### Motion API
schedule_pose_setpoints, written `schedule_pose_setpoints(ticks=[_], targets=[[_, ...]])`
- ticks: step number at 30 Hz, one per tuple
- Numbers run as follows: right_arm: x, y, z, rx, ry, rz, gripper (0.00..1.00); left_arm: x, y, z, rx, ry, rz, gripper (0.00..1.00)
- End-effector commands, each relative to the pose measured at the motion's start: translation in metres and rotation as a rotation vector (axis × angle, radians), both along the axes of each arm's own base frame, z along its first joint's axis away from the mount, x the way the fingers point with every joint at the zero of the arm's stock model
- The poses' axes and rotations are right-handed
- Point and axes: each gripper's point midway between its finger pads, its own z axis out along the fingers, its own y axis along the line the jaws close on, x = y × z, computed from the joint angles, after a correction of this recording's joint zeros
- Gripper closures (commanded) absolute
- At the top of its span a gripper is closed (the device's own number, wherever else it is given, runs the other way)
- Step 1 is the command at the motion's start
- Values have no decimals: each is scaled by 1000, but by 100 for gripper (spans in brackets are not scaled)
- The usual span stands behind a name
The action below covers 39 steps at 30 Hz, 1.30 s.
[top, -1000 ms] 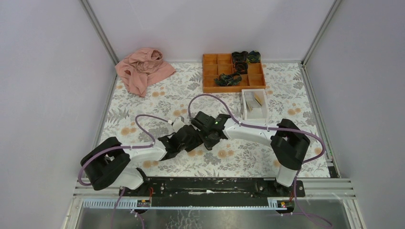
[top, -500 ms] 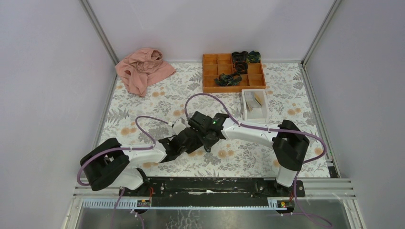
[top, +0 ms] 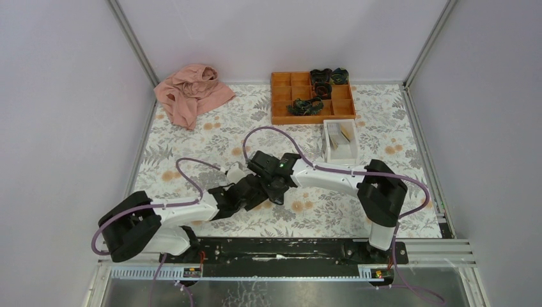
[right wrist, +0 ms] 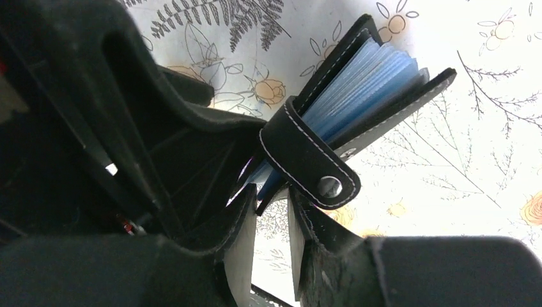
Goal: Put the credit cards into the card holder
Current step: Close the card holder at the center of the board.
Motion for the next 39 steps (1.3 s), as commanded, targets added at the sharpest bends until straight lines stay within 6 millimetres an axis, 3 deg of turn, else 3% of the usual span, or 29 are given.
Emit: schedule_pose_setpoints(ticks=[1, 9, 21, 39], targets=[[10, 27, 13, 79, -39, 4, 69, -42, 65, -41, 292, 162, 17, 45], [8, 31, 5, 86, -18, -2, 68, -51, 82, -40, 347, 188, 41, 45], [0, 36, 6, 111, 2, -13, 60, -60, 85, -44, 353, 209, 20, 45], [-9, 27, 38, 202, -26, -67, 58, -63, 81, -22, 354, 174, 38, 47]])
